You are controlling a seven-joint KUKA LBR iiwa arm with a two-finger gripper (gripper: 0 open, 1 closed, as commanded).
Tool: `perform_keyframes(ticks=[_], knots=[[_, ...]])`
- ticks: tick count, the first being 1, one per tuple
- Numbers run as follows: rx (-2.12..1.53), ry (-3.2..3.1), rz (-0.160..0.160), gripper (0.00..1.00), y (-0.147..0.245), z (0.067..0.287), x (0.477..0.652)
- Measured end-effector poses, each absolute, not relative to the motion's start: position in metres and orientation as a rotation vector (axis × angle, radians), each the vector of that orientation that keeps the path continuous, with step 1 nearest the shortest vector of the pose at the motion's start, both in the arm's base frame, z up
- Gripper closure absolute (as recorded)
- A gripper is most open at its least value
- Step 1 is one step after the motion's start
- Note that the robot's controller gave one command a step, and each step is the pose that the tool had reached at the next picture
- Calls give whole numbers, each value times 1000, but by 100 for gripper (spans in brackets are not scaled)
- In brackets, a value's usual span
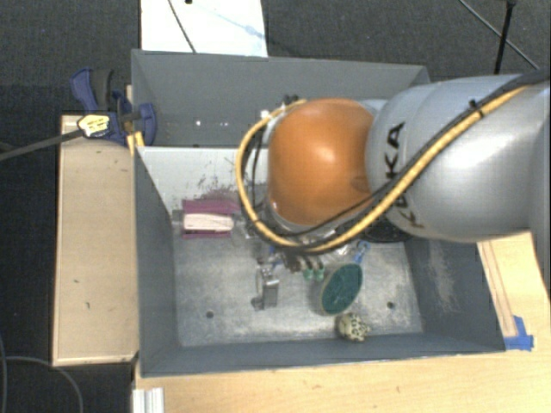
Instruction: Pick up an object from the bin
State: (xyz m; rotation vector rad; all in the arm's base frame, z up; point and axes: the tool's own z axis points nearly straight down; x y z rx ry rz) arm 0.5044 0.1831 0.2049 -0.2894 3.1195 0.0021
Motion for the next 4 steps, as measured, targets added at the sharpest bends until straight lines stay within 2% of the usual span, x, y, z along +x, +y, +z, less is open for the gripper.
perform_keyframes(ticks=[1, 2, 3, 4], knots=[[-229, 3136, -5, 0, 132, 137, 550], [-469, 3109, -3, 0, 86, 68, 573], [-462, 3106, 2, 100, 89, 71, 574], [-505, 3089, 0, 100, 100, 230, 573]])
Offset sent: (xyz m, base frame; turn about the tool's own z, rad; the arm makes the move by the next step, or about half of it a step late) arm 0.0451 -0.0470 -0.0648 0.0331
